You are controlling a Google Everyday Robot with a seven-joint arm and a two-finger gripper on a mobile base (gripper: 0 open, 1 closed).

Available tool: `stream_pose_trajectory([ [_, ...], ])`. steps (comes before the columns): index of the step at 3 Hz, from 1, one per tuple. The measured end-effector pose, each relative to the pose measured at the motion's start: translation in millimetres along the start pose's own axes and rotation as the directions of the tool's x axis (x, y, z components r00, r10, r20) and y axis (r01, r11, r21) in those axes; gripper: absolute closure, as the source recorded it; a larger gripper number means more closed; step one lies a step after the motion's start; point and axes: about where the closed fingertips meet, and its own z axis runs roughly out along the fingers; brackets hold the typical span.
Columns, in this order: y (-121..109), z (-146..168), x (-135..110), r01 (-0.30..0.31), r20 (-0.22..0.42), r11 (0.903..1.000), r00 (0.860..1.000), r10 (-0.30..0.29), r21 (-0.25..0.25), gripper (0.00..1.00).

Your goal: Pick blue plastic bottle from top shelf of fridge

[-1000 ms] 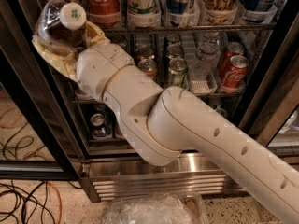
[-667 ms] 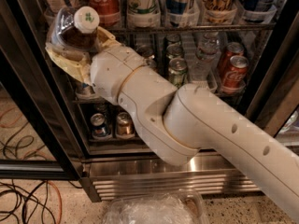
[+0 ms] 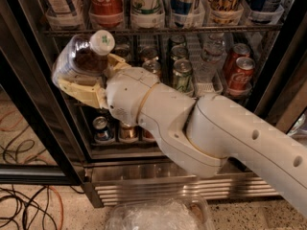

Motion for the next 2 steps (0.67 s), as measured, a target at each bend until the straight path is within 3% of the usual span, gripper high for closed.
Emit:
stream_pose_trajectory([
  [1, 8.3, -0.2, -3.8, 0.0, 0.014, 0.9994, 1.0, 0.0, -0.034, 1.0],
  [2, 8.3, -0.2, -3.8, 0.0, 0.014, 0.9994, 1.0, 0.0, -0.034, 1.0],
])
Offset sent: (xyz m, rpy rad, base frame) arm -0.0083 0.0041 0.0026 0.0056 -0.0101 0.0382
